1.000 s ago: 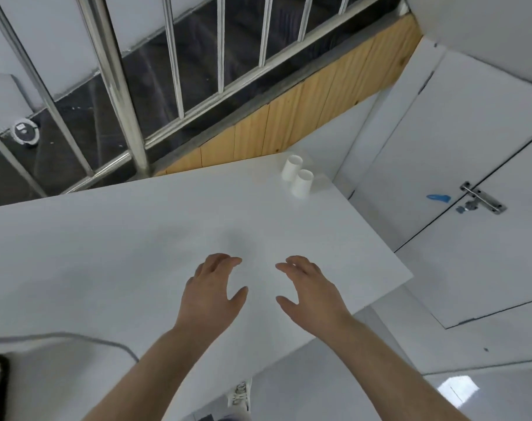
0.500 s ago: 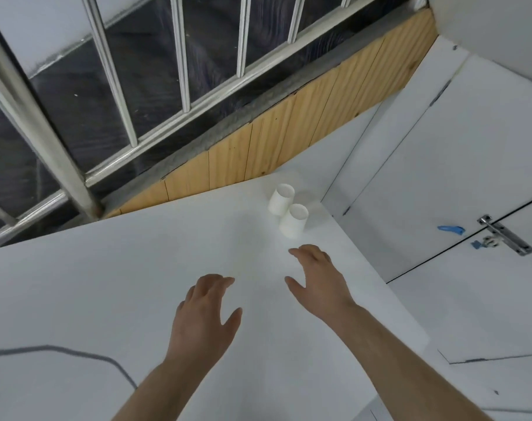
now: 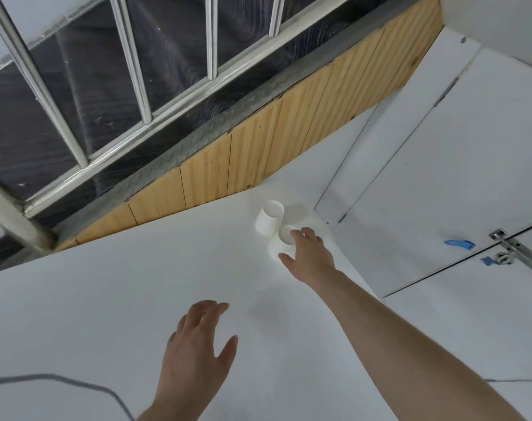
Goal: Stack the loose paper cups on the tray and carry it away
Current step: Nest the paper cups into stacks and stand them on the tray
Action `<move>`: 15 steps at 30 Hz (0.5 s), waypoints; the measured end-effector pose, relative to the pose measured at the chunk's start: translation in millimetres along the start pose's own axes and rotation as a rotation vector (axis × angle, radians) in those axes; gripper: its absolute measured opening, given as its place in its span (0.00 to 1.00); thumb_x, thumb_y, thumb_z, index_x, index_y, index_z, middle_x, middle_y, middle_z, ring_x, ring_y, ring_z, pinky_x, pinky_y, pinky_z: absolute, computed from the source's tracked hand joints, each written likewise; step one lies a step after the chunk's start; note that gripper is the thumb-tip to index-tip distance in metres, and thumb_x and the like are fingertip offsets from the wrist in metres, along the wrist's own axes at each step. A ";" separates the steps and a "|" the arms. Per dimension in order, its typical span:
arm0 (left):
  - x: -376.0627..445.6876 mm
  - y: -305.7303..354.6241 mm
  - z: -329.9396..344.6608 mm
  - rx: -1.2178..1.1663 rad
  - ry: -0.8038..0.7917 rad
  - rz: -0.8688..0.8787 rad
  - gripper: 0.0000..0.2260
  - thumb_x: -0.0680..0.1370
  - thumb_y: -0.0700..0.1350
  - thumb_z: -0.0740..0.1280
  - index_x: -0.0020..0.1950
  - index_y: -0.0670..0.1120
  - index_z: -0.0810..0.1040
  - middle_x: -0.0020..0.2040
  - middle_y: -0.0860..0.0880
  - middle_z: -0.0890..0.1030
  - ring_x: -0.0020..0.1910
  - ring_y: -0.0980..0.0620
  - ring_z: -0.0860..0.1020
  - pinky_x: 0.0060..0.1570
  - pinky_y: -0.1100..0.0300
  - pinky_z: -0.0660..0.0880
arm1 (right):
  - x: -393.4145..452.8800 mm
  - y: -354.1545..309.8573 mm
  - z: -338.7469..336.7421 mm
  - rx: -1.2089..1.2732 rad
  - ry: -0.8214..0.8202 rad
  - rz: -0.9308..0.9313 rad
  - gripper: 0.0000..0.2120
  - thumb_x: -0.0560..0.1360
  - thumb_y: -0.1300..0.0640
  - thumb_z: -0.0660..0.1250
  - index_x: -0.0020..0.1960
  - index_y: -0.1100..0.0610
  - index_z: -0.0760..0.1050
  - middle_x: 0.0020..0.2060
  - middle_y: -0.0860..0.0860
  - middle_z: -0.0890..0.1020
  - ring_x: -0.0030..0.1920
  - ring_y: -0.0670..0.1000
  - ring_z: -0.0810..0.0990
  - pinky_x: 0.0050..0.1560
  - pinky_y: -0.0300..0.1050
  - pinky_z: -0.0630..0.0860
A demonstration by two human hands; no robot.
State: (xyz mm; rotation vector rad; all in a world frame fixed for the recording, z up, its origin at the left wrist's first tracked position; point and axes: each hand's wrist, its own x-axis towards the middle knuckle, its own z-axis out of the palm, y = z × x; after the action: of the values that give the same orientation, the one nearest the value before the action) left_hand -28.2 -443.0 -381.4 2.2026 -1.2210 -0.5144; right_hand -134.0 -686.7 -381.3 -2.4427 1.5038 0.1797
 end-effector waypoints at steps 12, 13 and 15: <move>2.0 -1.5 7.0 -0.014 0.010 0.007 0.22 0.71 0.50 0.72 0.65 0.55 0.74 0.63 0.58 0.71 0.58 0.54 0.74 0.51 0.58 0.73 | 8.4 2.3 4.3 0.090 0.092 -0.023 0.25 0.77 0.46 0.66 0.68 0.57 0.66 0.72 0.50 0.60 0.65 0.54 0.68 0.50 0.48 0.74; 2.4 -2.4 6.9 -0.012 0.013 0.005 0.22 0.71 0.50 0.72 0.64 0.55 0.74 0.63 0.57 0.72 0.58 0.54 0.74 0.50 0.58 0.73 | 10.7 0.9 3.5 0.103 0.103 -0.030 0.24 0.77 0.46 0.66 0.67 0.57 0.67 0.71 0.49 0.61 0.64 0.54 0.68 0.49 0.47 0.74; 3.2 -4.3 6.4 -0.008 0.016 0.003 0.22 0.71 0.50 0.72 0.64 0.54 0.74 0.62 0.57 0.72 0.58 0.53 0.74 0.50 0.57 0.74 | 15.1 -1.4 3.9 0.119 0.114 -0.042 0.22 0.76 0.46 0.67 0.64 0.58 0.68 0.67 0.49 0.67 0.61 0.53 0.70 0.45 0.46 0.72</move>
State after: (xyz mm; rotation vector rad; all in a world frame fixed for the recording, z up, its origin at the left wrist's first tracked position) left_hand -27.5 -445.8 -389.2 2.1941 -1.2112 -0.4989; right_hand -125.7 -698.0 -388.4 -2.4233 1.4626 -0.0568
